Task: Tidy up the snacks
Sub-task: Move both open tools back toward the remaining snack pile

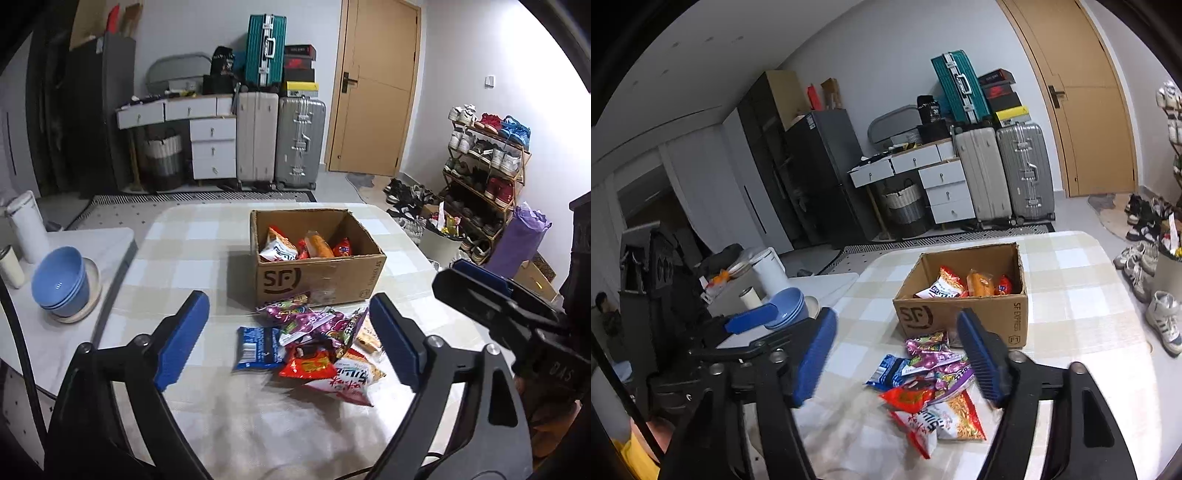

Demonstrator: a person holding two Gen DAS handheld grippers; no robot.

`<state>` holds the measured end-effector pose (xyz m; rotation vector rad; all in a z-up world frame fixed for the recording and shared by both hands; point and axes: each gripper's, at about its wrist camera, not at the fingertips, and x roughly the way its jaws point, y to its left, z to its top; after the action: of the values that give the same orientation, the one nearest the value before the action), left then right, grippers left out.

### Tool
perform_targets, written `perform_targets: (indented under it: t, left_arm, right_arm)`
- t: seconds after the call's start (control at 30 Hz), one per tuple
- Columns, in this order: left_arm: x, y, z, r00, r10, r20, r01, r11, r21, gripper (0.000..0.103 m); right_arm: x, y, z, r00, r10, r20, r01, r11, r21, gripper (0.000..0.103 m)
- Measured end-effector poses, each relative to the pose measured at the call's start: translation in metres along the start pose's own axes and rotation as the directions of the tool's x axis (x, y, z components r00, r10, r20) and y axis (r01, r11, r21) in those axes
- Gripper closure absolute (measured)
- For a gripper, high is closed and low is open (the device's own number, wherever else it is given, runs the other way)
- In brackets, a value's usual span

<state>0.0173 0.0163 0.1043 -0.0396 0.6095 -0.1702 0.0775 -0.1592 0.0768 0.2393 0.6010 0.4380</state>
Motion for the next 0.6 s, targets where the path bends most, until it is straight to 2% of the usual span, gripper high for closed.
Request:
perform_targets:
  t: [0.07, 0.17, 0.27, 0.6]
  left_arm:
    - [-0.011, 0.004, -0.006, 1.000, 0.005, 0.020, -0.005, 1.000, -0.014, 0.000]
    - [-0.026, 0.010, -0.018, 0.999, 0.004, 0.054, -0.003, 1.000, -0.028, 0.001]
    - [-0.028, 0.017, -0.029, 0.999, -0.009, 0.047, 0.011, 0.999, -0.045, 0.001]
    - [-0.006, 0.043, -0.067, 0.999, 0.032, 0.028, -0.030, 0.997, -0.066, 0.001]
  right_arm:
    - [-0.008, 0.006, -0.006, 1.000, -0.010, 0.023, 0.010, 1.000, -0.018, 0.018]
    - [-0.018, 0.014, -0.014, 0.998, -0.022, 0.054, 0.025, 0.998, -0.053, 0.014]
    - [-0.024, 0.020, -0.025, 0.996, -0.047, 0.075, 0.054, 0.995, -0.088, 0.008]
    - [-0.019, -0.002, -0.065, 0.996, -0.074, 0.049, 0.077, 0.995, -0.063, 0.006]
